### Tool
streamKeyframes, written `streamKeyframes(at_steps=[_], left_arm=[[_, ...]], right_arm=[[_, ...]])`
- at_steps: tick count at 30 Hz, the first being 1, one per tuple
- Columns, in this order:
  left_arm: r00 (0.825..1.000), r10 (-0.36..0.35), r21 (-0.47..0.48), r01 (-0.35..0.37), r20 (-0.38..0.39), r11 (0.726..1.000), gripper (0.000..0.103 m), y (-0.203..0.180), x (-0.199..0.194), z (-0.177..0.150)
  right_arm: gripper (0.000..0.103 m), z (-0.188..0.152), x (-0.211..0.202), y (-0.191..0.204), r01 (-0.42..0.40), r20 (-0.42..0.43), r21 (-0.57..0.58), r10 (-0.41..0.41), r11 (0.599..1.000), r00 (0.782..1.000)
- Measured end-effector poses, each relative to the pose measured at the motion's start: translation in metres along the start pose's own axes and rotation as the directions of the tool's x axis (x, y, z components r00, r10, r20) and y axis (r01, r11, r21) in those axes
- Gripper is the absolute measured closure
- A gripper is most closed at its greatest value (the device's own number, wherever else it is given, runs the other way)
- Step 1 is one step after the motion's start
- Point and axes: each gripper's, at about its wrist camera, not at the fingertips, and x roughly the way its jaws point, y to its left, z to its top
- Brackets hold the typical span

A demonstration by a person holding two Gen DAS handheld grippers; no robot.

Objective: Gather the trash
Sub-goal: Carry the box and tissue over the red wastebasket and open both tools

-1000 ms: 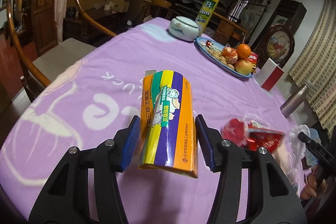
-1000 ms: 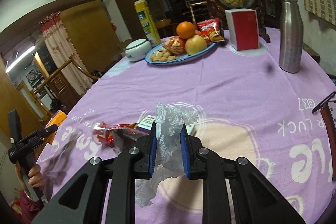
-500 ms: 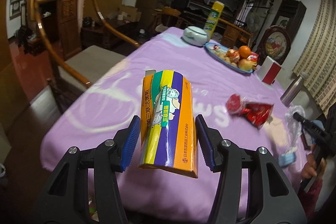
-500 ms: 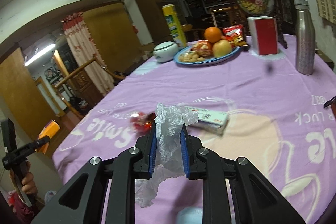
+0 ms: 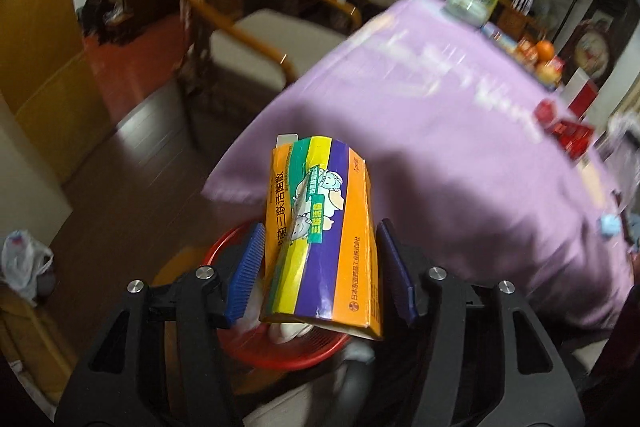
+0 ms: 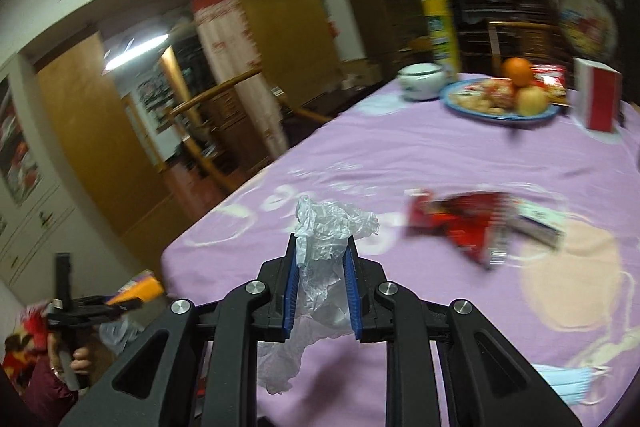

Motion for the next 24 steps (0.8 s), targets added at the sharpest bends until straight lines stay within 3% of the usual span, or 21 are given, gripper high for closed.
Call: streamKeyframes(at_steps=[1,3,6,11,16,18,19,20,22,24], left_arm=[[1.0,0.009,-0.004,-0.009,-0.03,1.0,0.041,0.009,0.006,-0.005],[0.998,0.013,-0.013,-0.014,-0.055,1.0,0.025,0.019,0.011,-0.01],[1.0,0.009,-0.041,-0.009,-0.013,0.999,0.014,0.035,0.005,-0.015],[0.992,0.068,-0.065,-0.061,0.107,0.996,0.009,0.052,-0.015,-0.012],[0.97,0.157,-0.122,-0.136,0.185,0.983,0.007,0.076,-0.029,-0.012],[0.96,0.189,-0.154,-0.159,0.204,0.975,0.007,0.087,-0.035,-0.013],[0.959,0.193,-0.163,-0.16,0.208,0.973,0.007,0.09,-0.036,-0.013],[0.958,0.193,-0.174,-0.157,0.211,0.972,0.007,0.094,-0.038,-0.014],[0.958,0.188,-0.183,-0.15,0.216,0.972,0.007,0.099,-0.04,-0.013],[0.958,0.183,-0.188,-0.142,0.222,0.972,0.007,0.102,-0.042,-0.012]], right_arm=[[0.081,0.0,0.004,0.01,-0.015,-0.009,-0.012,0.015,1.0,1.0],[0.081,-0.001,0.016,0.042,-0.07,-0.045,-0.055,0.068,0.996,0.997],[0.081,-0.008,0.035,0.089,-0.143,-0.111,-0.123,0.13,0.982,0.985],[0.081,-0.032,0.071,0.162,-0.283,-0.268,-0.182,0.23,0.942,0.936],[0.081,-0.054,0.114,0.217,-0.343,-0.384,-0.232,0.239,0.91,0.892],[0.081,-0.061,0.131,0.237,-0.34,-0.399,-0.262,0.219,0.903,0.89],[0.076,-0.064,0.141,0.243,-0.327,-0.4,-0.283,0.199,0.902,0.895],[0.062,-0.067,0.151,0.251,-0.312,-0.4,-0.306,0.175,0.899,0.899],[0.045,-0.073,0.165,0.259,-0.305,-0.412,-0.321,0.157,0.897,0.897],[0.045,-0.077,0.169,0.262,-0.314,-0.428,-0.314,0.162,0.896,0.889]])
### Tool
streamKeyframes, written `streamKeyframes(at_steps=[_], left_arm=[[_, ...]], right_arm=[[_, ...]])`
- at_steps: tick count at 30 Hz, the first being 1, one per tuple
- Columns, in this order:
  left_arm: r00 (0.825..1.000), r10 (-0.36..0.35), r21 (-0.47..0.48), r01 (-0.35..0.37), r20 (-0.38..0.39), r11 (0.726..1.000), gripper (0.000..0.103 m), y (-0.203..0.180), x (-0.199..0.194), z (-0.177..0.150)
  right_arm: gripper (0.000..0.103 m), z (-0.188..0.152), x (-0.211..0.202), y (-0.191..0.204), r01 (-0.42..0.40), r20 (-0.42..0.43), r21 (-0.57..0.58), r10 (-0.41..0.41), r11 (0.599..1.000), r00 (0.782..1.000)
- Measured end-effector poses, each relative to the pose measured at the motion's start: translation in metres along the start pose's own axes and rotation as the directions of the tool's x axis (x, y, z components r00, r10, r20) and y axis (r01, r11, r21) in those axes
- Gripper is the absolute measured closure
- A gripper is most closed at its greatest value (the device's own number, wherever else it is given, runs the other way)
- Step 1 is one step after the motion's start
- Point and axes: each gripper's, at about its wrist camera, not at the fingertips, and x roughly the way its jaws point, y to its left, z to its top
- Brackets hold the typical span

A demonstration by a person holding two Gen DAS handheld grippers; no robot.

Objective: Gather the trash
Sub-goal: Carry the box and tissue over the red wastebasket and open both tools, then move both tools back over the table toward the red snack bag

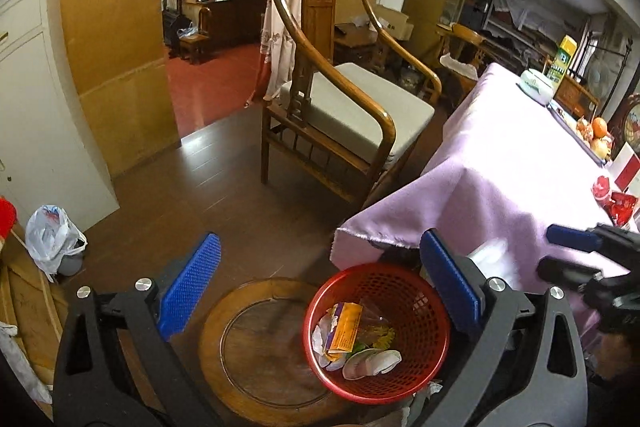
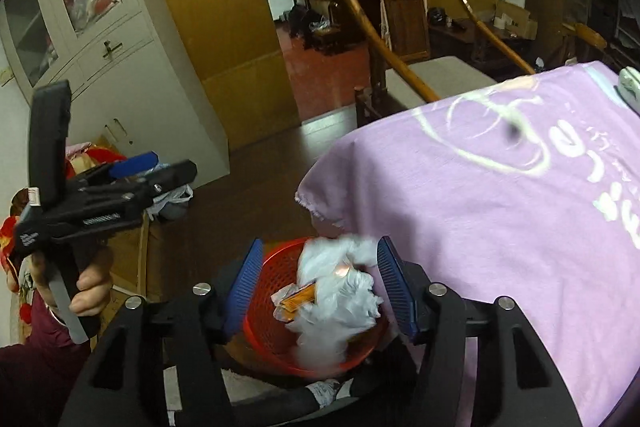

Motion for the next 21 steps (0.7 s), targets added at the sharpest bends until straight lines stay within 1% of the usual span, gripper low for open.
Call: streamKeyframes(at_steps=[3,6,9,12,16,18,19,21], left_arm=[[1.0,-0.008,0.002,0.008,0.001,1.0,0.007,-0.002,0.0,0.0],[1.0,-0.02,0.004,0.02,-0.006,1.0,0.007,-0.009,0.001,-0.001],[0.999,-0.036,0.017,0.036,-0.011,0.999,0.007,-0.018,0.0,-0.002],[0.998,-0.055,0.039,0.055,-0.008,0.998,0.007,-0.031,-0.003,-0.002],[0.995,-0.098,0.077,0.098,-0.014,0.992,0.007,-0.057,-0.005,-0.005],[0.992,-0.123,0.095,0.125,-0.03,0.988,0.007,-0.072,-0.004,-0.006],[0.989,-0.142,0.109,0.146,-0.043,0.983,0.007,-0.084,-0.004,-0.008],[0.984,-0.167,0.135,0.174,-0.063,0.975,0.007,-0.103,-0.002,-0.009]], right_arm=[[0.045,0.0,-0.003,-0.001,0.003,0.006,-0.001,-0.003,1.0,1.0],[0.045,-0.001,-0.018,-0.009,0.022,0.042,0.012,-0.023,1.0,0.999],[0.045,-0.006,-0.038,-0.025,0.05,0.085,0.048,-0.054,0.998,0.995],[0.043,-0.014,-0.066,-0.053,0.092,0.136,0.105,-0.106,0.99,0.985],[0.041,-0.033,-0.109,-0.093,0.161,0.19,0.195,-0.199,0.968,0.961],[0.039,-0.051,-0.14,-0.119,0.209,0.224,0.259,-0.269,0.943,0.937],[0.037,-0.057,-0.149,-0.126,0.221,0.232,0.278,-0.289,0.935,0.929],[0.035,-0.08,-0.181,-0.151,0.263,0.256,0.35,-0.362,0.899,0.896]])
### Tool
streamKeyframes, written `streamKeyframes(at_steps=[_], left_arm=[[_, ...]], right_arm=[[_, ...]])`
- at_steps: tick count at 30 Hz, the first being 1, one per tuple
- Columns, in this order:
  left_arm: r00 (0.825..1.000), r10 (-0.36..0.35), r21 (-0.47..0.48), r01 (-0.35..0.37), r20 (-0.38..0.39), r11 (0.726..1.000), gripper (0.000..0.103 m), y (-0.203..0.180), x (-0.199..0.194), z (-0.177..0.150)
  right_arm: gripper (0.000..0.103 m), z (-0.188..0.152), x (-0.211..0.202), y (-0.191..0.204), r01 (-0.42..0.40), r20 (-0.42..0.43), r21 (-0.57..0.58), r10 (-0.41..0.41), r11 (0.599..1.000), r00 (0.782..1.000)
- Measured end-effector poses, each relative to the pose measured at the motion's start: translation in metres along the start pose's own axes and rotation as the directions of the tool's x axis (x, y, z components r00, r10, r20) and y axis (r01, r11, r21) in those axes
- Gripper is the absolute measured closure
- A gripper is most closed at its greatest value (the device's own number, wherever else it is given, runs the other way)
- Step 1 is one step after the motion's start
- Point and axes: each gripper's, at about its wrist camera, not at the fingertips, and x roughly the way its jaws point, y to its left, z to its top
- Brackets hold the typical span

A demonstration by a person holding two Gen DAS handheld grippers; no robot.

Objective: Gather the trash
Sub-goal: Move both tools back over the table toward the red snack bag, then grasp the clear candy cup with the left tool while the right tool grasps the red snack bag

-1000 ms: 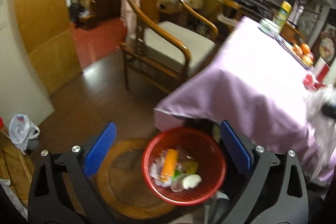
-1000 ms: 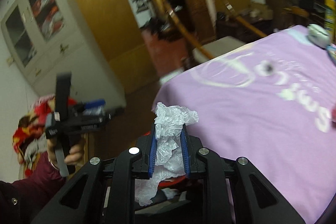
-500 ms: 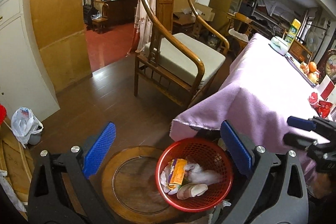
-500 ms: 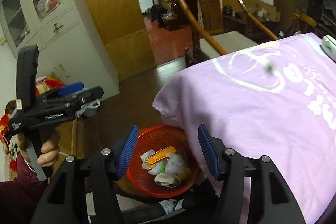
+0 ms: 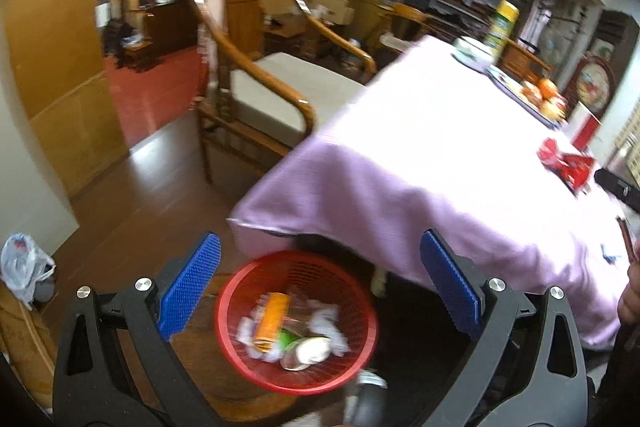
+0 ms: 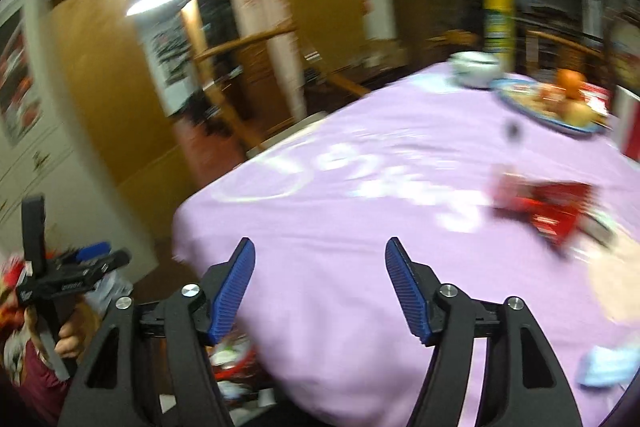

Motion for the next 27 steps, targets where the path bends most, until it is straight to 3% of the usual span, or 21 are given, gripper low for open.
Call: streamKeyframes(at_steps=[4,10,18,21,23,27], left_arm=[[0.999,-0.044,0.081,0.046,-0.02,0.996,0.007,-0.05,0.008,0.005],[0.99,-0.13,0.207,0.138,-0.053,0.969,0.007,-0.142,0.03,0.02],[0.954,-0.251,0.333,0.293,-0.165,0.897,0.007,-0.277,0.082,0.048],[0.942,-0.28,0.378,0.331,-0.183,0.865,0.007,-0.326,0.098,0.056],[0.944,-0.274,0.407,0.326,-0.183,0.853,0.007,-0.352,0.111,0.061],[0.945,-0.257,0.392,0.318,-0.2,0.863,0.007,-0.376,0.145,0.078]], right_arm=[[0.03,-0.014,-0.042,-0.069,0.124,0.065,0.106,-0.132,0.987,0.989],[0.027,-0.053,-0.098,-0.172,0.283,0.1,0.259,-0.317,0.923,0.943],[0.021,-0.074,-0.13,-0.249,0.381,0.115,0.375,-0.451,0.845,0.885],[0.021,-0.073,-0.124,-0.261,0.377,0.112,0.398,-0.452,0.836,0.885],[0.021,-0.072,-0.118,-0.27,0.363,0.111,0.409,-0.441,0.837,0.891],[0.021,-0.07,-0.11,-0.277,0.333,0.113,0.42,-0.413,0.844,0.904]])
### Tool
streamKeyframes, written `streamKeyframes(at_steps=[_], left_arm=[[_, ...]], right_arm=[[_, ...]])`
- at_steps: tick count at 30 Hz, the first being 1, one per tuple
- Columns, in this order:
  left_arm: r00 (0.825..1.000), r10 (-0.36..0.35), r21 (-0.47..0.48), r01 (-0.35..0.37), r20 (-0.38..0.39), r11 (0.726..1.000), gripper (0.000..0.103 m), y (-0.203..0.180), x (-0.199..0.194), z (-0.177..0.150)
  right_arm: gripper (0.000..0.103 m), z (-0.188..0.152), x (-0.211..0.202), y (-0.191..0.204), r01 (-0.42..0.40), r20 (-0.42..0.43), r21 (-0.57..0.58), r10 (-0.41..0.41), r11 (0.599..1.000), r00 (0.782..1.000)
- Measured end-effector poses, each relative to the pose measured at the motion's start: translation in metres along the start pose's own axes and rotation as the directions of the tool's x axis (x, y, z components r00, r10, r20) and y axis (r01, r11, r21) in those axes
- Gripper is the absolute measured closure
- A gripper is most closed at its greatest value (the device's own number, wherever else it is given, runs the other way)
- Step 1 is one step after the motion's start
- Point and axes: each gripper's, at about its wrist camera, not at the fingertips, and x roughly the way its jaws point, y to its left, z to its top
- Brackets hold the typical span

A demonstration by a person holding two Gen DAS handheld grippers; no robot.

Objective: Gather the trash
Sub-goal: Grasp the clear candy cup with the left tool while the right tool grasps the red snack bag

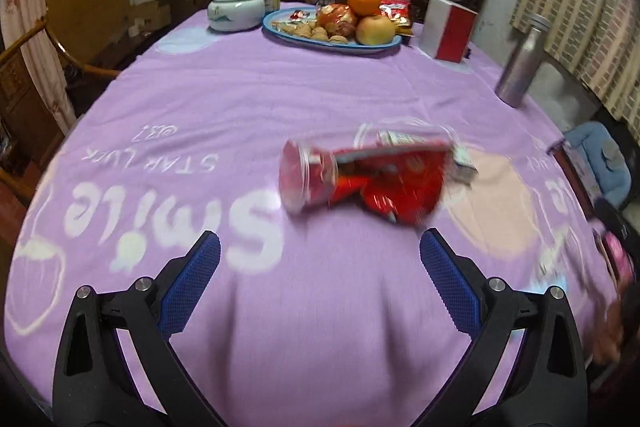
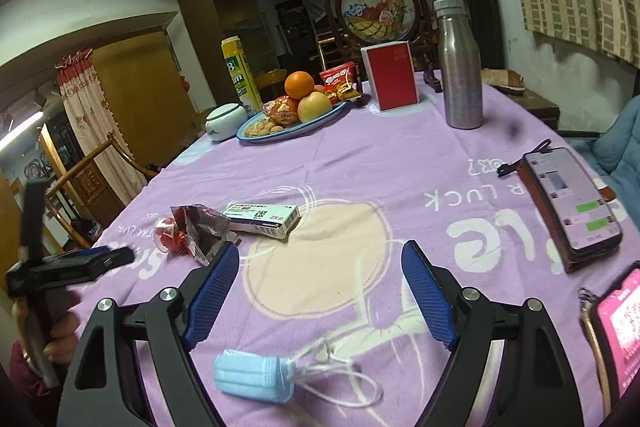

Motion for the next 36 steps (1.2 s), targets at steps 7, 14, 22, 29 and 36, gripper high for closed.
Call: streamKeyframes(at_steps=[7,14,22,29,36], left_arm=[[0.998,0.022,-0.056,-0.025,-0.052,0.998,0.007,0.017,0.05,0.031],[0.997,0.057,-0.145,-0.063,-0.041,0.987,0.007,0.059,0.061,0.031],[0.984,0.169,-0.267,-0.149,0.052,0.952,0.007,0.107,0.031,0.024],[0.974,0.222,-0.115,-0.215,0.047,0.97,0.007,0.08,0.044,0.027],[0.966,0.259,-0.069,-0.26,-0.02,0.963,0.007,0.091,0.065,0.042]], right_arm=[[0.021,-0.001,0.019,-0.007,-0.028,-0.035,0.041,0.029,0.999,0.999],[0.019,-0.002,0.021,-0.005,-0.062,-0.037,0.042,0.064,0.997,0.997],[0.019,-0.002,0.021,-0.007,-0.074,-0.032,0.057,0.075,0.996,0.997],[0.018,-0.002,0.02,-0.007,-0.076,-0.034,0.054,0.078,0.996,0.996],[0.018,-0.003,0.024,-0.005,-0.095,-0.054,0.05,0.098,0.994,0.994]])
